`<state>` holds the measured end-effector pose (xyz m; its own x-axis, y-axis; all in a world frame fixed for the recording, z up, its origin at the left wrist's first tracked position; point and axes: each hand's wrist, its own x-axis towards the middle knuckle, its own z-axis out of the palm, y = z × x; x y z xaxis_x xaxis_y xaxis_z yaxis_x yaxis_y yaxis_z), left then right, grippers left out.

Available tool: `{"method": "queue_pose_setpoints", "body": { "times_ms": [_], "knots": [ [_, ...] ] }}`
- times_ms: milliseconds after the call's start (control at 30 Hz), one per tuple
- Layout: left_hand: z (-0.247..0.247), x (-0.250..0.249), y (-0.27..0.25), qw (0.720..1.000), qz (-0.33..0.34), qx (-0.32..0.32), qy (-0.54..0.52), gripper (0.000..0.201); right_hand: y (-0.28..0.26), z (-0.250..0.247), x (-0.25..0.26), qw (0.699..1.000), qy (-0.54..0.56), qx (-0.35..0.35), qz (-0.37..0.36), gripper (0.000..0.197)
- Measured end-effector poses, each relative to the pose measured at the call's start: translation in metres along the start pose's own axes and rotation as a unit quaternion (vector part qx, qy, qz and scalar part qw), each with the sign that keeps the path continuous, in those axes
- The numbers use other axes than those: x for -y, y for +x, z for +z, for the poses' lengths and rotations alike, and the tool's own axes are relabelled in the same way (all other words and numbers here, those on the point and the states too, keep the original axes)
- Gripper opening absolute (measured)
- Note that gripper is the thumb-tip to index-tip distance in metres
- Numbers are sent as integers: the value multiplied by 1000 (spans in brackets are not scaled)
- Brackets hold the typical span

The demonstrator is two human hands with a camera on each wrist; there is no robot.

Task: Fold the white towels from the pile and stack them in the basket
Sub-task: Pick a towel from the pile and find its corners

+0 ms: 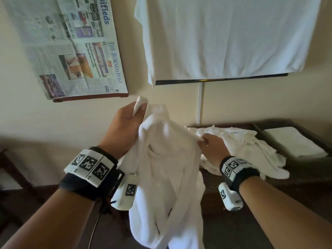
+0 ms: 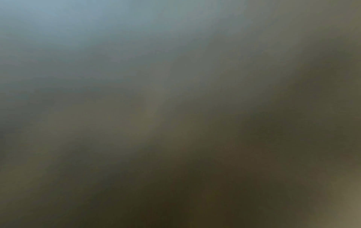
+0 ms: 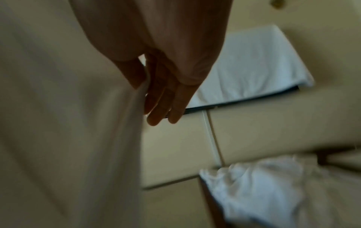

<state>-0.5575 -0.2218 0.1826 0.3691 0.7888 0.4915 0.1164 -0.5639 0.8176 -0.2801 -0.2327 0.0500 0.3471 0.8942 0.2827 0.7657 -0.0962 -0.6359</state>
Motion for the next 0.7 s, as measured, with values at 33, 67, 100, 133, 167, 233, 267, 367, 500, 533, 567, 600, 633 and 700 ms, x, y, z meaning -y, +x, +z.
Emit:
{"method": "queue_pose_setpoints", "body": {
  "times_ms": [33, 67, 100, 133, 167, 233, 267, 367, 500, 533, 567, 600, 633, 700],
  "knots": [
    [-6, 4, -6, 1000, -11, -1, 4, 47, 0, 3, 10, 997, 73, -16, 30, 29],
    [-12, 9, -11, 1000, -27, -4, 1, 44, 0, 6, 22, 987, 149, -36, 51, 29],
    [-19, 13, -16, 999, -48, -11, -7, 40, 0, 7, 34, 975, 207, -59, 61, 26],
    [-24, 17, -20, 997, -70, -21, -18, 38, -2, 6, 49, 966, 240, -77, 60, 18],
    [-28, 20, -24, 995, -90, -31, -32, 37, -4, 3, 65, 961, 257, -87, 45, 11],
    [-33, 26, -30, 992, -110, -35, -57, 38, -11, -5, 101, 964, 247, -88, -30, 17],
    [-35, 28, -33, 991, -110, -34, -62, 38, -14, -9, 118, 968, 222, -83, -87, 18],
    [-33, 35, -33, 990, -122, -19, -66, 41, -24, -17, 160, 960, 120, -44, -248, 14],
    [-28, 36, -30, 985, -156, 6, -77, 40, -29, -17, 180, 943, 70, -51, -322, 6],
    [-27, 36, -30, 986, -152, 11, -71, 40, -31, -18, 180, 942, 83, -46, -321, 6],
    [-26, 34, -29, 988, -143, 17, -62, 40, -34, -19, 177, 944, 100, -29, -313, 7],
    [-25, 32, -28, 989, -133, 21, -56, 40, -37, -19, 172, 948, 113, -5, -298, 10],
    [-24, 30, -27, 990, -127, 24, -56, 40, -41, -17, 166, 952, 114, 22, -282, 13],
    [-24, 26, -23, 992, -113, 24, -58, 40, -49, -9, 148, 965, 70, 64, -244, 21]
  ]
}}
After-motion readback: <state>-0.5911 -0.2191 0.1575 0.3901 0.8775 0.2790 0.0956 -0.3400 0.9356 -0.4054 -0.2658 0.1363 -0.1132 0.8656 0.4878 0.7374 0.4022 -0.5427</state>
